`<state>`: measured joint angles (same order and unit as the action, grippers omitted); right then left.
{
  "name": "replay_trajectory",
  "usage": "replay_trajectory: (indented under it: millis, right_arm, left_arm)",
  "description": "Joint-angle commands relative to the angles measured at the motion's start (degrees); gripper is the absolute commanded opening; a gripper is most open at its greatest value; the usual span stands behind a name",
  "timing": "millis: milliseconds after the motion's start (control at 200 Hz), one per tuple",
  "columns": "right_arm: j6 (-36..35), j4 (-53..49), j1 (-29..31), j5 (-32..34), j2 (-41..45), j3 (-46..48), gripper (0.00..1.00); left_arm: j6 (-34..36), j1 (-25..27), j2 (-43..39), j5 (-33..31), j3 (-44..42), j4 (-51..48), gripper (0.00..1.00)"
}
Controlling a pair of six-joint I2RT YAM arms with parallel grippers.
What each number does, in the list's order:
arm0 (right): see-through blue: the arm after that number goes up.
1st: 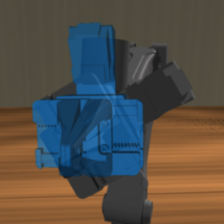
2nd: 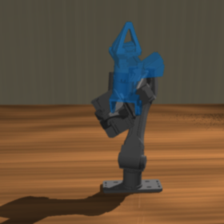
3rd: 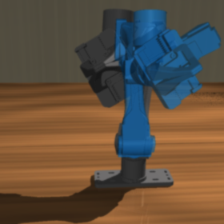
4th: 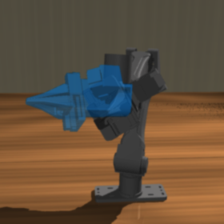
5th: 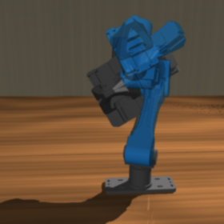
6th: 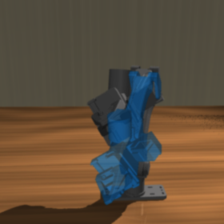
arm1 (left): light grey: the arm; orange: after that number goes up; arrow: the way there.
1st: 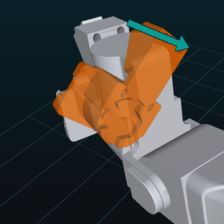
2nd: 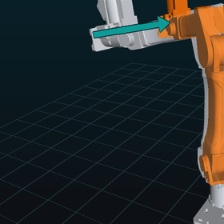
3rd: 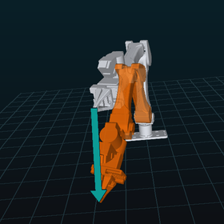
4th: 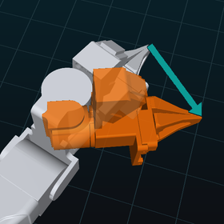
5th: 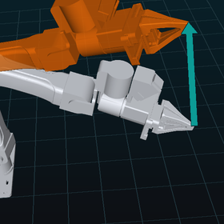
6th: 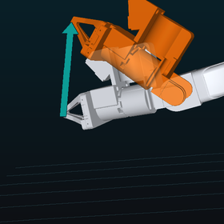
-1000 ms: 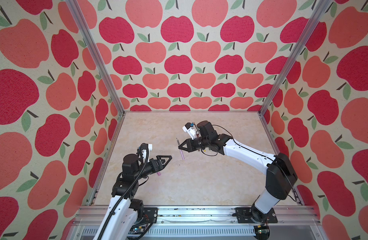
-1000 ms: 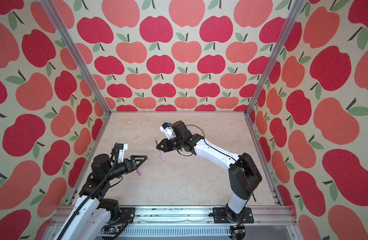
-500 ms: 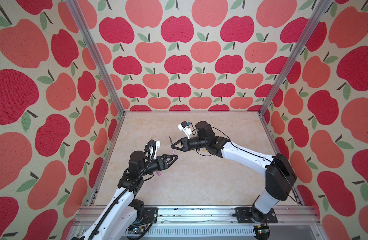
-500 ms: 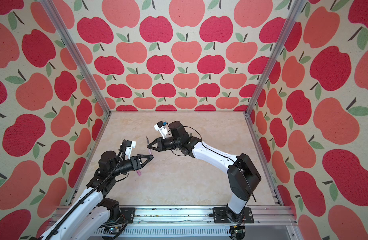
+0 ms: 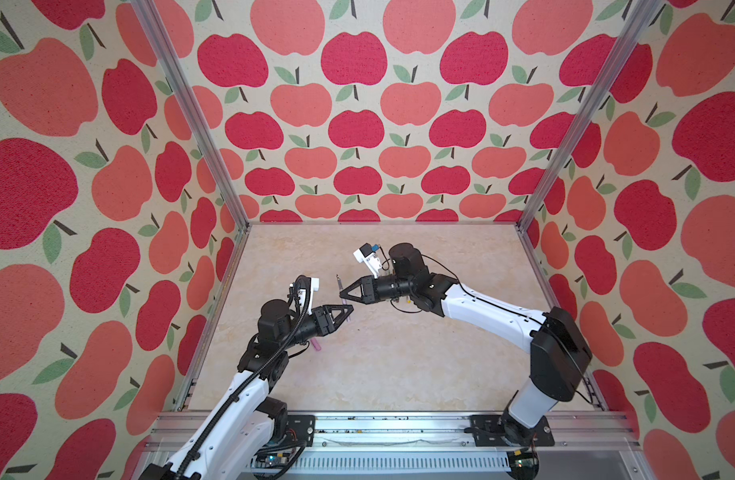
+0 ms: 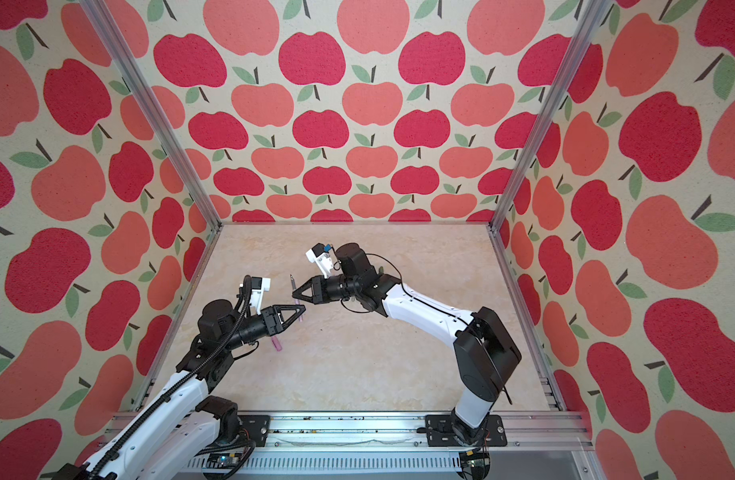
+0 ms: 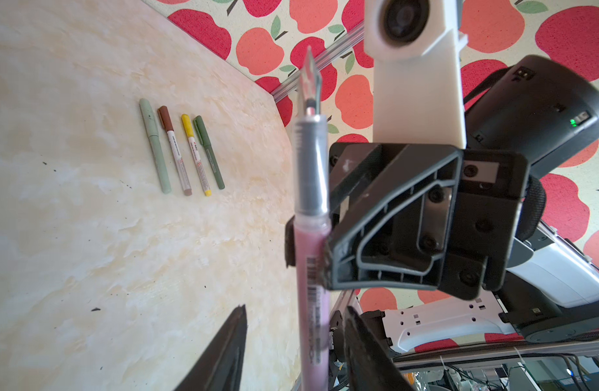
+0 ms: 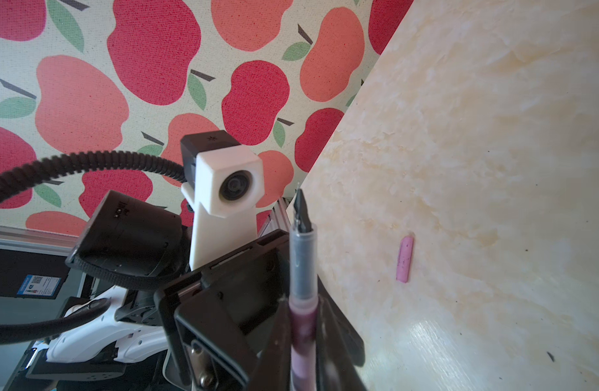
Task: Insert the pens into the pen caps
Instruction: 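Grasp the pink pen body with the left gripper and release it from the right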
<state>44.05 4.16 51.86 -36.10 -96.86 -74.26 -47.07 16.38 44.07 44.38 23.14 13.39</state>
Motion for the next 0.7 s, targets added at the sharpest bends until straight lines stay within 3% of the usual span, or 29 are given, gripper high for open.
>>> replay_trajectory:
  millis: [0, 200, 305, 485, 690]
  right_arm:
    - [0.44, 1.33, 0.44, -0.75, 1.58, -0.14, 0.1]
    - [-0.02, 0.71, 0.44, -0.11, 1.59, -0.08, 0.1]
    - [-0.4, 0.33, 0.44, 0.13, 1.41, -0.23, 0.11]
    - [-2.95, -2.84, 0.44, 1.37, 1.29, -1.14, 0.26]
    - [-11.11, -7.09, 0.27, -0.9, 3.24, -1.57, 0.44]
  left_arm:
    - [-0.22, 0.38, 0.29, 0.53, -0.15, 2.54, 0.4]
    - [0.02, 0.37, 0.04, 0.4, -0.11, 1.68, 0.18]
    - [0.46, 0.37, -0.32, 0.27, 0.13, 0.37, 0.1]
    - [3.49, 0.23, -2.97, -2.82, 2.44, -8.16, 0.04]
    - [10.97, -0.62, -7.35, -13.13, 8.59, -27.42, 0.0]
